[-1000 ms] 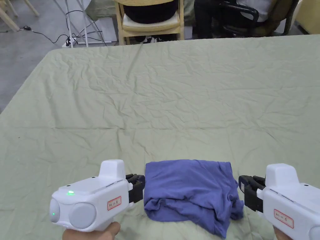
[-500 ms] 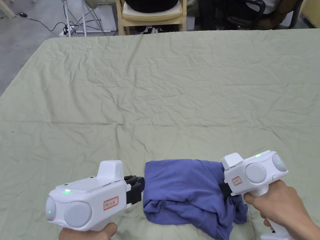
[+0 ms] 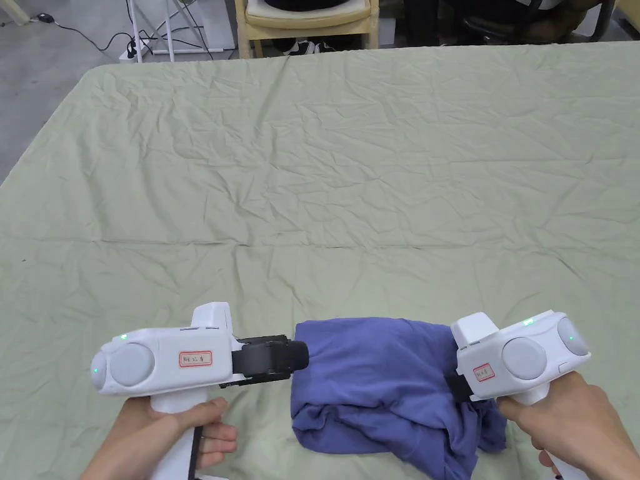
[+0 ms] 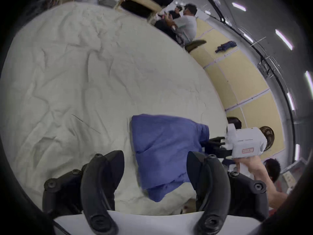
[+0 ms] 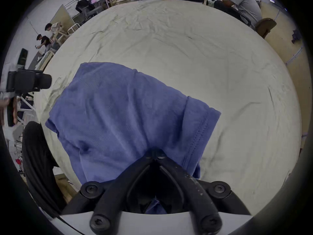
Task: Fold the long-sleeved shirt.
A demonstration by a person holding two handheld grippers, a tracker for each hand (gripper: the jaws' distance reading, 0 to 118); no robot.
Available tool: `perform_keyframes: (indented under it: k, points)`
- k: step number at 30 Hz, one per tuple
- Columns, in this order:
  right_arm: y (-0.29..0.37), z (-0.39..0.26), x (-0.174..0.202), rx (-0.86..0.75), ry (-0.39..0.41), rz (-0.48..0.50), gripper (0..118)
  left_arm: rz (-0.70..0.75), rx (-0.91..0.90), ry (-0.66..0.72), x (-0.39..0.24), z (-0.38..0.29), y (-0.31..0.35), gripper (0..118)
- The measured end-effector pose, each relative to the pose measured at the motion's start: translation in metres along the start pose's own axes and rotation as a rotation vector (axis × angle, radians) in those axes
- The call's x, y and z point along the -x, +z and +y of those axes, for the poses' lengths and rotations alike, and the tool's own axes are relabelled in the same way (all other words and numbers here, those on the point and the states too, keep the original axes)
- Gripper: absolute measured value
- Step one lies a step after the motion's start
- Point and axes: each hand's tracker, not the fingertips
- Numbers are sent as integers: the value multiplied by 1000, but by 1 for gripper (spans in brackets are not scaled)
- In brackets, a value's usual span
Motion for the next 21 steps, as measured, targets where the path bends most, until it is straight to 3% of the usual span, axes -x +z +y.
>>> perform_keyframes:
  k: [7,10,17,21]
  points:
    - [-3,-3,-4,-9,-16,11,0,-161,166,122,65,16,-54,79]
    - [-2,-3,-5,-13,-33,22,0,-264,139,124,74,18,-55,79]
    - [-4,-5,-6,-16,-28,26,0,-379,148,146,71,17,-76,79]
    - [-4,-6,-9,-20,-41,39,0,-423,210,63,37,16,-107,79]
